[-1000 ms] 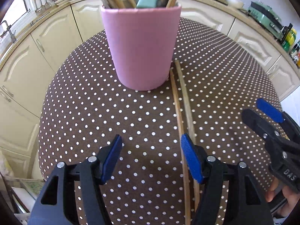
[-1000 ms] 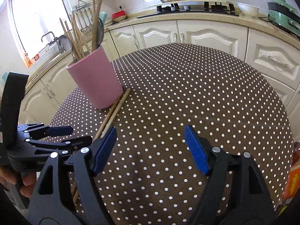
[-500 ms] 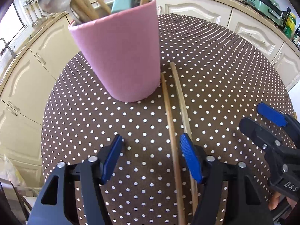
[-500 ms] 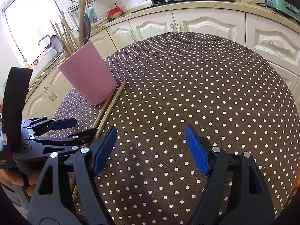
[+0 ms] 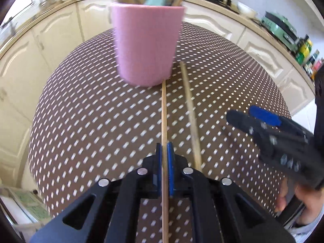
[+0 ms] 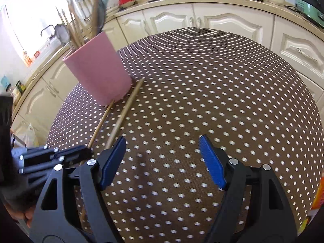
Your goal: Organize utensils
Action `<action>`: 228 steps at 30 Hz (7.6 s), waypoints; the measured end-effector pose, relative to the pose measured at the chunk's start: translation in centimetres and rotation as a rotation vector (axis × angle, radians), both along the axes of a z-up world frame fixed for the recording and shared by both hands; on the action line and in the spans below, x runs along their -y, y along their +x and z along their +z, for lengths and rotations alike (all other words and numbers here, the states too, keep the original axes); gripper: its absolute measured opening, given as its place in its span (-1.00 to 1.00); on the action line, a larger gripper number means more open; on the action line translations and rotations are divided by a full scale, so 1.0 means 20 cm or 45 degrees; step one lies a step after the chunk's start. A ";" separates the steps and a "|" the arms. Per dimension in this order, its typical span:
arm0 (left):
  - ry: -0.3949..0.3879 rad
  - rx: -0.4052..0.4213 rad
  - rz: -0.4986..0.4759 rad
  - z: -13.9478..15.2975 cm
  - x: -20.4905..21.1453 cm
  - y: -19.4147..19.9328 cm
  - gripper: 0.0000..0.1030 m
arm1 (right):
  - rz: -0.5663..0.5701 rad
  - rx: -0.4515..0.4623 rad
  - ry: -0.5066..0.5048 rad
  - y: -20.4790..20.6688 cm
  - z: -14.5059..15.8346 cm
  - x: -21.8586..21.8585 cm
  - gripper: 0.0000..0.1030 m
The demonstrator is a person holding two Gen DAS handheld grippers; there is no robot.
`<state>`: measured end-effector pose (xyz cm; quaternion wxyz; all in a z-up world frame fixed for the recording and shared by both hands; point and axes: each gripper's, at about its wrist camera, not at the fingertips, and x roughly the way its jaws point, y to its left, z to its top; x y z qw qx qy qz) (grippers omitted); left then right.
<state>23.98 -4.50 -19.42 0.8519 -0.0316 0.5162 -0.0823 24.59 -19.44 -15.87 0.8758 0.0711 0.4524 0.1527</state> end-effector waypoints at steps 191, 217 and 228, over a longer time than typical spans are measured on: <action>0.090 1.129 0.293 1.14 -0.36 -1.00 0.72 | -0.044 1.013 0.027 -1.01 1.05 -0.10 0.75; 0.186 1.252 0.342 1.25 -0.30 -1.22 0.79 | -0.024 1.122 -0.046 -1.20 1.15 -0.13 0.81; 0.188 1.266 0.355 1.25 -0.32 -1.24 0.79 | -0.018 1.117 -0.038 -1.21 1.15 -0.13 0.81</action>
